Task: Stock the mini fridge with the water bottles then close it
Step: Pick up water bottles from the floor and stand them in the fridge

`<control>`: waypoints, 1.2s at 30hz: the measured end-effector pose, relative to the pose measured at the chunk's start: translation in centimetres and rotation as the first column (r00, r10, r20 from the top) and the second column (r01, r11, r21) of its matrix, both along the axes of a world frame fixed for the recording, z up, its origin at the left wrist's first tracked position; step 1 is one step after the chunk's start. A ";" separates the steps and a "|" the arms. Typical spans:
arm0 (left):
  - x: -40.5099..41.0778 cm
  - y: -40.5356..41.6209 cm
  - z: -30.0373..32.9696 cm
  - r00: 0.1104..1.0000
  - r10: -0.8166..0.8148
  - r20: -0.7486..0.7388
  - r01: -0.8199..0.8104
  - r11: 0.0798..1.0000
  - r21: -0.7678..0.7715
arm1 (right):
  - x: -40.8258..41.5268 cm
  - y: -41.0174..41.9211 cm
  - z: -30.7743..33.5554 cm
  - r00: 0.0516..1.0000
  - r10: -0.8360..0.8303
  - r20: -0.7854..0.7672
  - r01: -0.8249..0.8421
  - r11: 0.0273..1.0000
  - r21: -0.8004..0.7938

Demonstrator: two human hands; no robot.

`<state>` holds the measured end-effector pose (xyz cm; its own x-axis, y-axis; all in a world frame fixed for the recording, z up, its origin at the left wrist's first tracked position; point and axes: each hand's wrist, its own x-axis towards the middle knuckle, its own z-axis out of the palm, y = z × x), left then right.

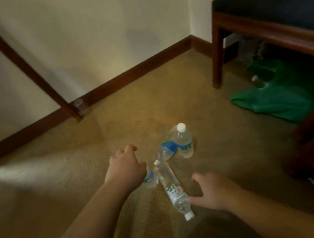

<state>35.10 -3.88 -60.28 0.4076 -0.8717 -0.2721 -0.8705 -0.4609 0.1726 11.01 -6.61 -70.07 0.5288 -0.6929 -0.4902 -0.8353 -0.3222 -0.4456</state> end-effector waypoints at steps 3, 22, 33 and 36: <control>0.6 0.5 -2.8 1.000 0.028 0.009 -0.029 0.989 0.143 | 3.2 1.7 -2.8 0.997 -0.076 -0.014 0.077 0.988 0.133; -8.0 -5.5 5.1 0.912 -0.370 0.177 0.361 0.929 0.081 | -6.0 0.4 7.8 0.962 -0.171 0.211 0.214 0.956 -0.202; -25.5 -4.9 17.2 0.656 -0.736 0.169 0.722 0.546 -0.425 | -28.0 6.6 23.2 0.759 -0.563 0.327 0.647 0.705 -0.290; -30.1 -4.7 18.0 0.550 -0.817 0.174 0.769 0.415 -0.486 | -32.5 7.6 24.5 0.640 -0.644 0.419 0.768 0.527 -0.363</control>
